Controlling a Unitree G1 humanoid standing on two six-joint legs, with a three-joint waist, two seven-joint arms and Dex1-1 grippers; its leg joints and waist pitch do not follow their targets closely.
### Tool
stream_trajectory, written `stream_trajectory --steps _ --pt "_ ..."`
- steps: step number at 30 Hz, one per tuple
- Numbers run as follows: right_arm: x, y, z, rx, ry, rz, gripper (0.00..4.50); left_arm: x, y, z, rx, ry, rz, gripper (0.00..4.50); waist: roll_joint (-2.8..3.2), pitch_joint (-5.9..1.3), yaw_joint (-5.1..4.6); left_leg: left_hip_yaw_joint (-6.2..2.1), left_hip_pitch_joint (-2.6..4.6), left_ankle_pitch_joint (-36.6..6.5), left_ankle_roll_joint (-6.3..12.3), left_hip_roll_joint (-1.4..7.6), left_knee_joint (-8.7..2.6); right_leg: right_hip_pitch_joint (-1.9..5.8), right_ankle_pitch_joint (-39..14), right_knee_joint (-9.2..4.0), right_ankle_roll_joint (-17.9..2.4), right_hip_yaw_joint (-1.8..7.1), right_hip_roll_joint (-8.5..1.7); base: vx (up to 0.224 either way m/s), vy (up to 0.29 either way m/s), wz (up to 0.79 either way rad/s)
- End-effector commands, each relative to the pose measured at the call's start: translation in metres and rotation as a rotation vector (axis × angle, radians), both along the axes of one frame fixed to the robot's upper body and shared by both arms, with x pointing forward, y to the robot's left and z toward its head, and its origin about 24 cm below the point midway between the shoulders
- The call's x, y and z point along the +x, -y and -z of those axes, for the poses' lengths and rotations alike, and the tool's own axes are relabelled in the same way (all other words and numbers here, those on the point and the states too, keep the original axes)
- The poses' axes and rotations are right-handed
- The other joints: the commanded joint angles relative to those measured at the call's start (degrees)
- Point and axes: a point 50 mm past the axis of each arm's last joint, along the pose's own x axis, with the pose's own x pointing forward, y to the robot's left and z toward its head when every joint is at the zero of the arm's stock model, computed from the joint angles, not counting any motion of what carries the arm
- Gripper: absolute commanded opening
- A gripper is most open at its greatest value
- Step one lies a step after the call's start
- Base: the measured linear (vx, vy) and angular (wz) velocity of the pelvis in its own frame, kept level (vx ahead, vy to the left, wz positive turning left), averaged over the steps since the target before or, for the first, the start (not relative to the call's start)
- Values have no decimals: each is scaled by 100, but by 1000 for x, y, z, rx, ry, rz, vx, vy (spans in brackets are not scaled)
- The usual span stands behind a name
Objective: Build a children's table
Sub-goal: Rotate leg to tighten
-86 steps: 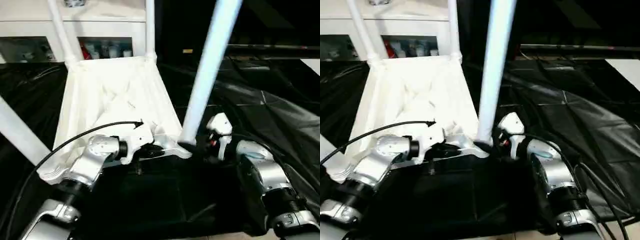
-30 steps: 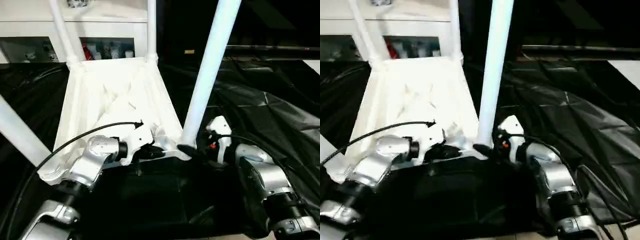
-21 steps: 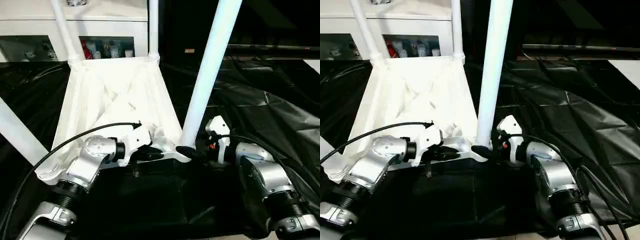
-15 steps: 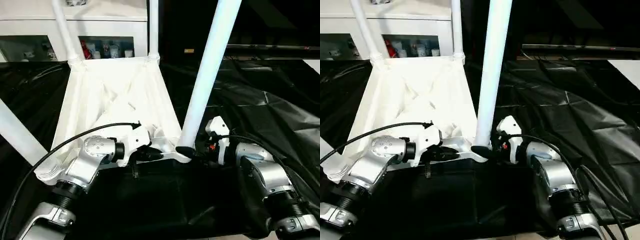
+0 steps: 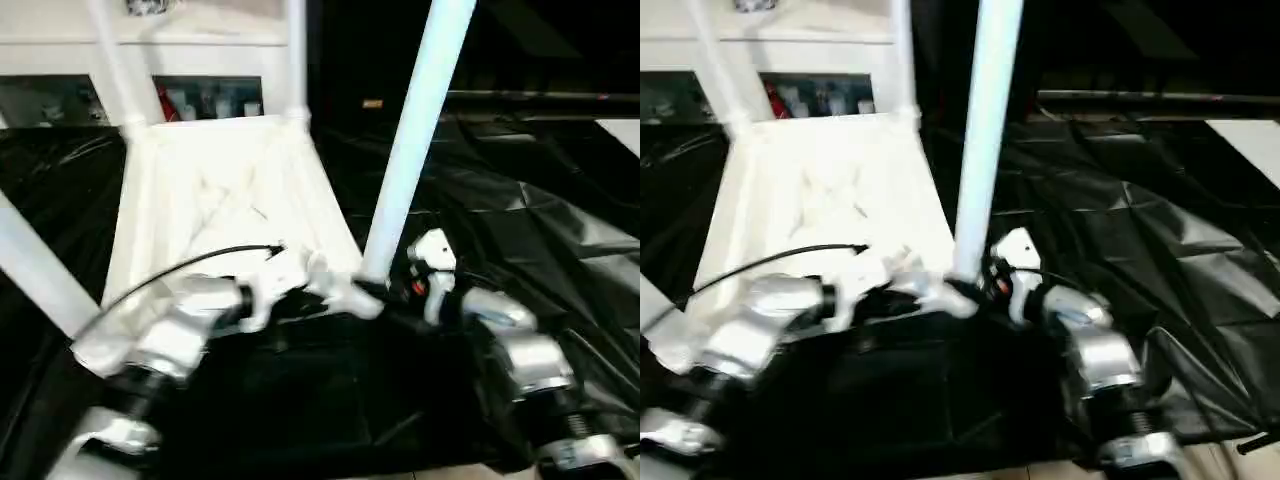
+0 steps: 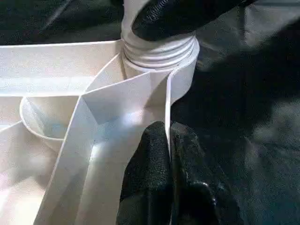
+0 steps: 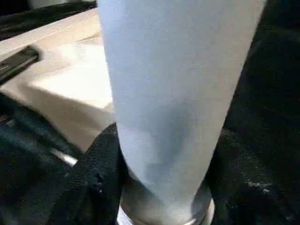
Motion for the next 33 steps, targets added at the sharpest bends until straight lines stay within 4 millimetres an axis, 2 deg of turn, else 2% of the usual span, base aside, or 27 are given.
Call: stream_trajectory --steps 1,5,7,11,14,17,18,20,21,22,23,24,25,26,31,32,33 --pt "-4 0 15 -26 -65 54 211 -9 20 11 -51 -51 5 0 -57 -260 10 -149 52 -1310 175 324 -397 153 -1330 -476 -1162 231 -315 0 0 0" --pt "1 -19 24 -31 -66 241 204 4 53 16 -25 -20 -166 0 -76 -263 5 -138 57 -1259 173 304 -385 139 -1314 -503 -1121 232 -306 0 0 0" --pt "2 -22 24 -29 -66 261 202 6 57 15 -23 -10 -180 0 -76 -265 27 -136 86 -1338 160 293 -379 125 -1453 -529 -1082 235 -309 0 0 0" --pt "4 -29 24 -39 -60 283 200 10 63 10 -33 2 -190 0 -72 -266 54 -154 50 -1397 205 291 -398 139 -1596 -547 -932 225 -312 0 0 0" --pt "4 -29 24 -39 -57 274 200 9 57 10 -27 5 -174 0 -69 -261 50 -167 40 -1474 207 299 -414 136 -1649 -550 -886 219 -310 0 0 0" --pt "4 -29 19 -12 -35 240 200 8 49 11 -29 6 -159 0 -69 -270 37 -169 24 -1418 235 302 -411 145 -1487 -531 -922 220 -313 0 0 0" --pt "4 -28 18 -4 -28 233 256 7 48 11 -30 8 -153 0 -83 -274 35 -168 17 -1366 272 300 -405 153 -1397 -521 -948 219 -318 0 0 0" --pt "1 -26 10 45 2 155 270 6 40 9 -46 9 -115 0 -80 -288 44 -163 6 -1238 363 300 -386 177 -1164 -499 -997 220 -321 0 0 0" --pt "-2 -24 7 51 14 113 270 5 36 8 -57 11 -98 0 -133 -280 34 -150 -13 -1171 453 298 -380 185 -1017 -490 -1022 218 -310 0 0 0" --pt "-4 -21 6 51 14 72 276 5 31 7 -66 12 -85 0 -123 -281 49 -155 -10 -1139 484 303 -376 189 -986 -476 -1040 217 -318 0 0 0" --pt "-6 -18 5 41 12 41 304 4 27 6 -72 13 -74 0 -103 -282 58 -148 2 -1089 535 304 -368 183 -929 -474 -1085 218 -317 0 0 0" --pt "-6 -18 5 41 12 41 304 4 27 6 -72 13 -74 0 -104 -282 58 -148 -4 -1054 553 302 -370 192 -897 -470 -1098 213 -313 0 0 0" --pt "-10 -9 3 17 5 -19 304 3 20 5 -80 12 -51 0 -94 -272 50 -142 4 -1063 550 311 -374 172 -930 -473 -1135 212 -310 0 0 0" --pt "-13 -2 2 -2 -7 -73 304 2 15 4 -82 12 -34 0 -117 -275 59 -149 -1 -1076 550 309 -372 197 -995 -472 -1127 206 -316 0 0 0" --pt "-29 28 -11 -52 -26 -238 304 0 2 1 -81 13 0 0 -120 -248 70 -152 19 -1333 469 338 -394 170 -1385 -510 -1056 221 -318 0 0 0" --pt "-30 29 -11 -53 -27 -241 304 0 2 1 -80 13 0 0 -126 -245 82 -153 24 -1335 468 339 -393 173 -1391 -514 -1042 221 -316 0 0 0" --pt "-35 37 -13 -76 -27 -270 304 1 -1 1 -71 23 -3 0 -133 -243 81 -154 8 -1319 466 335 -391 173 -1377 -505 -1053 219 -318 0 0 0"
